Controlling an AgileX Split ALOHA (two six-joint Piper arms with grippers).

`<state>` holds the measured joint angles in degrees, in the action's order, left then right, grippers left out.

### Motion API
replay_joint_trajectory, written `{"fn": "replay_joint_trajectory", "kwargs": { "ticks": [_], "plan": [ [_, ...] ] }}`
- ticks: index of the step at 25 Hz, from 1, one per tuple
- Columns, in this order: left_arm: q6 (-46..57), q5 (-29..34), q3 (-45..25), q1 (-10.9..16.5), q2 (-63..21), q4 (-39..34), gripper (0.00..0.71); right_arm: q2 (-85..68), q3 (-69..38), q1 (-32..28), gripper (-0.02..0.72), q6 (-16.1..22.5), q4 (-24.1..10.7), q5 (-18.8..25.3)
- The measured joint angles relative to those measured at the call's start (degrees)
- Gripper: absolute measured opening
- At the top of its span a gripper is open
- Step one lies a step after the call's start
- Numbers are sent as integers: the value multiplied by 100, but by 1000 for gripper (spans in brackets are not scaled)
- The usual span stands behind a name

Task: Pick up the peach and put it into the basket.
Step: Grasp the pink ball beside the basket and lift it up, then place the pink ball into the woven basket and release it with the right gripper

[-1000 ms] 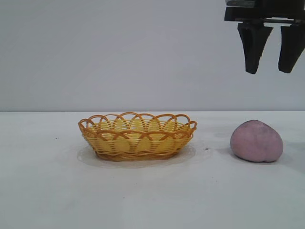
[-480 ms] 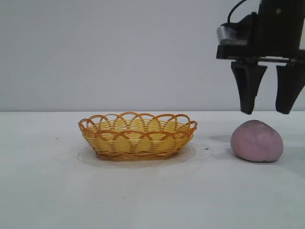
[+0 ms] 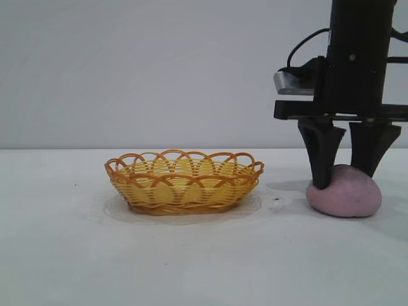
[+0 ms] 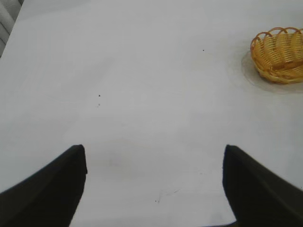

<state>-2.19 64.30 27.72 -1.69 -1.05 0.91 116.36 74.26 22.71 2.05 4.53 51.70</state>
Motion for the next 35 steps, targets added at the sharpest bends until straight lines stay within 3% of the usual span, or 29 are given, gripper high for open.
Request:
{"fn": "replay_joint_trajectory", "kwargs": {
  "ticks": [3,6,7,14,20,27,35],
  "plan": [
    [0,0,0,0,0,0,549,9,22,0,90,0,-72,-37],
    [0,0,0,0,0,0,549,-127,22,0,69,0,-170,-37],
    [0,0,0,0,0,0,549,-212,22,0,0,0,-182,-37],
    [0,0,0,0,0,0,549,-1188,-1,71,0,0,-196,-29],
    [0,0,0,0,0,0,549,-1630,20,732,0,0,104,-470],
    [0,0,0,0,0,0,549,-1001,589,1607,0,0,142,-583],
    [0,0,0,0,0,0,549,-44,1366,1795,0,0,300,-548]
  ]
}}
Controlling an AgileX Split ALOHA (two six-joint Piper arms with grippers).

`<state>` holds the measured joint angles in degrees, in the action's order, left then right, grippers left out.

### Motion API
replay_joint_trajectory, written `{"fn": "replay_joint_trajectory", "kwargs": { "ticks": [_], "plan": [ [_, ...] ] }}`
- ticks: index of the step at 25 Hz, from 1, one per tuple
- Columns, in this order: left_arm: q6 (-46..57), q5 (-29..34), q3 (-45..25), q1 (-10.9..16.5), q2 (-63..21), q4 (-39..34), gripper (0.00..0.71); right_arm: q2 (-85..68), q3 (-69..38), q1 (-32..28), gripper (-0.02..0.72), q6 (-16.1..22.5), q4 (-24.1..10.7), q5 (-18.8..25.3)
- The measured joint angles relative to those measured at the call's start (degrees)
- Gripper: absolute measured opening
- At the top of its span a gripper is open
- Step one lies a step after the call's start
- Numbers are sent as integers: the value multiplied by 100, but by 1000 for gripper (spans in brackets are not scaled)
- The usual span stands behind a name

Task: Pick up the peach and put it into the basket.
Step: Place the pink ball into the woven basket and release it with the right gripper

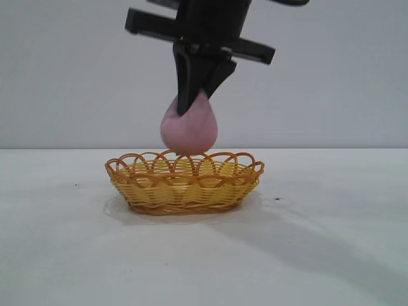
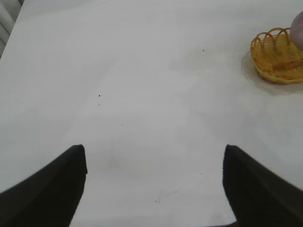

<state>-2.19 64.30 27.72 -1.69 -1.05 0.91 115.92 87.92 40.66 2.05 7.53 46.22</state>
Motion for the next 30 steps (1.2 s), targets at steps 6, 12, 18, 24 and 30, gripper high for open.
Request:
{"fn": "replay_joint_trajectory", "kwargs": {
  "ticks": [6,12,18,24,30],
  "plan": [
    [0,0,0,0,0,0,549,538,353,0,69,0,109,279],
    [0,0,0,0,0,0,549,652,461,0,312,0,112,491],
    [0,0,0,0,0,0,549,652,566,0,545,0,71,688],
    [0,0,0,0,0,0,549,474,934,-12,540,10,-460,1184],
    [10,-12,0,0,0,0,549,76,1057,-491,540,194,-1134,1424]
  ]
}}
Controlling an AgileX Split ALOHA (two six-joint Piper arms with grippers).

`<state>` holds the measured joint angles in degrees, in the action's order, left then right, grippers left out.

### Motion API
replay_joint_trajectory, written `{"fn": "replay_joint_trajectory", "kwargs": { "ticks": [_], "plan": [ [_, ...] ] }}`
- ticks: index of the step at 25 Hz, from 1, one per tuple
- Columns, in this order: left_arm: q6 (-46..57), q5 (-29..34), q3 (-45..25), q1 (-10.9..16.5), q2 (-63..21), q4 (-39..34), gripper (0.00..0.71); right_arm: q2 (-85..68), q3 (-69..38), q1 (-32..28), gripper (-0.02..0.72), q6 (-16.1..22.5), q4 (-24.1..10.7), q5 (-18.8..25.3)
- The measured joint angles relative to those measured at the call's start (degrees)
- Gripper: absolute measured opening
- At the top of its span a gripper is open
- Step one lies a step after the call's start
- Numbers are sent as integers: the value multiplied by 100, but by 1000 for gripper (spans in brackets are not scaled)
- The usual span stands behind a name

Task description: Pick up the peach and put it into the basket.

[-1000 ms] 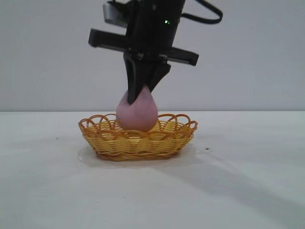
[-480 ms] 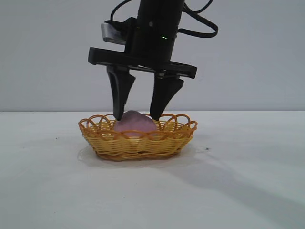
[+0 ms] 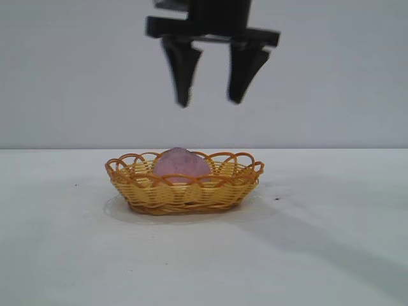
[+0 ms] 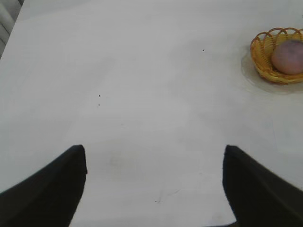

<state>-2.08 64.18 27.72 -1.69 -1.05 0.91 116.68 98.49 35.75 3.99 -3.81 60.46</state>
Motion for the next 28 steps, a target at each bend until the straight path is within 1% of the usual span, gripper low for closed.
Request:
{"fn": "replay_joint_trajectory", "kwargs": {
  "ticks": [4,8,16,21,28],
  "plan": [
    [0,0,0,0,0,0,549,-108,14,-721,540,48,-108,134],
    [0,0,0,0,0,0,549,-177,28,-1380,540,71,-122,209],
    [0,0,0,0,0,0,549,-200,28,-2351,540,71,-122,398],
    [0,0,0,0,0,0,549,-209,28,-2590,540,50,-122,576],
    [0,0,0,0,0,0,549,-575,28,-2589,540,37,-66,778]
  ]
}}
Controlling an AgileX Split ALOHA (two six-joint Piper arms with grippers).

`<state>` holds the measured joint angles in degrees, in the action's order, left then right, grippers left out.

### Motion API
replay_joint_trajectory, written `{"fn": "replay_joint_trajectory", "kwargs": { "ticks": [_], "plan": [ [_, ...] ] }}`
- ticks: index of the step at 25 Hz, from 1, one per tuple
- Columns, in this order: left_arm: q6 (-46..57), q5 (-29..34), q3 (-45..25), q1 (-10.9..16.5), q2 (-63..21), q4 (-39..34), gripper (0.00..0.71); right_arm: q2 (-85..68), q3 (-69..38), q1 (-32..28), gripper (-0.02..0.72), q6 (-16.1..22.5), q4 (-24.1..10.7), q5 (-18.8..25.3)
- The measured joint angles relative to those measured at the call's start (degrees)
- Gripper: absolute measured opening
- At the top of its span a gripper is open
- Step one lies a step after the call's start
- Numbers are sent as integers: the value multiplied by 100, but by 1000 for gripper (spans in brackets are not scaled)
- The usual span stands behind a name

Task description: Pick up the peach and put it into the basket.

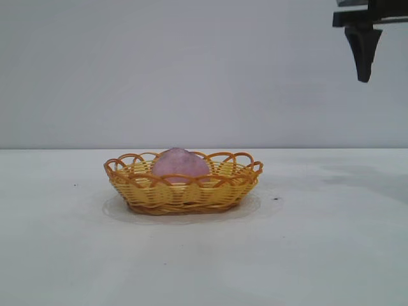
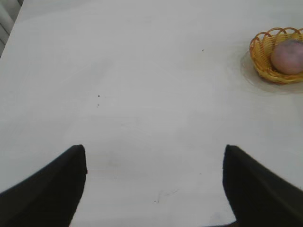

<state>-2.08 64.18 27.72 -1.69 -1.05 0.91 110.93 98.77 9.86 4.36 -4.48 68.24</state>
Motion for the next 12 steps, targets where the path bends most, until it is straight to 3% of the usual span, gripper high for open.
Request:
{"fn": "replay_joint_trajectory", "kwargs": {
  "ticks": [3,4,5,12],
  "plan": [
    [0,0,0,0,0,0,549,-407,0,0,475,0,0,115],
    [0,0,0,0,0,0,549,-569,0,0,486,0,0,159],
    [0,0,0,0,0,0,549,-740,0,0,433,0,0,216],
    [0,0,0,0,0,0,549,-1877,0,0,434,0,-24,330]
  ]
}}
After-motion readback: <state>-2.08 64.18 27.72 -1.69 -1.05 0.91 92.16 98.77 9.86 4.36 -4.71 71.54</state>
